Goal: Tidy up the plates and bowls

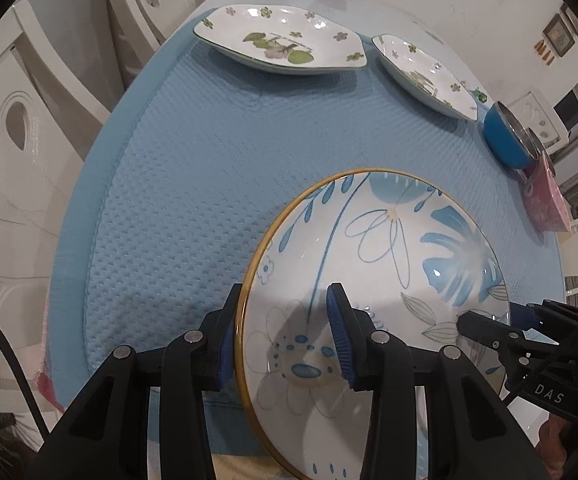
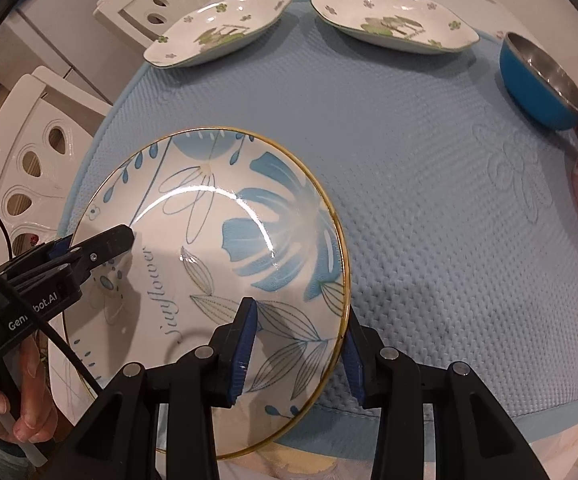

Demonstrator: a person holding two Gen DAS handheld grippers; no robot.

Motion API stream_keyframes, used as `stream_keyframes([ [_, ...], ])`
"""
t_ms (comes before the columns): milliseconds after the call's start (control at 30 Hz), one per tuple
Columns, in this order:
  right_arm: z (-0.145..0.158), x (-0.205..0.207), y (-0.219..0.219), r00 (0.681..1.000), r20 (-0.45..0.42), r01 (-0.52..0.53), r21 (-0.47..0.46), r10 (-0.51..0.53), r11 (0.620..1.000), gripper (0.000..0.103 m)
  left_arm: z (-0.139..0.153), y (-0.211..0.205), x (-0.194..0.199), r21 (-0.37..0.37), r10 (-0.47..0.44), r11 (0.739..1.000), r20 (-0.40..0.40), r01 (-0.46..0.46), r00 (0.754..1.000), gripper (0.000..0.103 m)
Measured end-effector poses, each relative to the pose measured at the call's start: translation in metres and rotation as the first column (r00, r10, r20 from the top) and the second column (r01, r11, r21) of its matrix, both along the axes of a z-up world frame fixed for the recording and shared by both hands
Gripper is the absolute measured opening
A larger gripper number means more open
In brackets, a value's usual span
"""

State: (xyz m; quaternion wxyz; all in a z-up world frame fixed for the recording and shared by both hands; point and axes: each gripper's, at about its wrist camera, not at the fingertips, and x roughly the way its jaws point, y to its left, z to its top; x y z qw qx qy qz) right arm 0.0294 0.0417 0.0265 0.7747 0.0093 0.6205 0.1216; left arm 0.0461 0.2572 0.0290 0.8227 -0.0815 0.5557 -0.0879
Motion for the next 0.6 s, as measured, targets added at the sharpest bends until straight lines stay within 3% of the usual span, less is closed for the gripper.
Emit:
stream_keyframes([
  [267,-0.005,-0.006,-0.004,1.0,-0.005,0.026,0.013,-0.026,1.0,0.039,-0.003,-0.004,-0.006,0.004,0.012,1.0,-0.002,-0.012,1.0,0.036],
  [600,0.053,-0.033,-0.031,0.99,0.136,0.019,0.046,-0.025,0.999,0.039,0.054,0.023,-0.044,-0.008,0.133,0.991,0.147,-0.134,0.98,0.037],
])
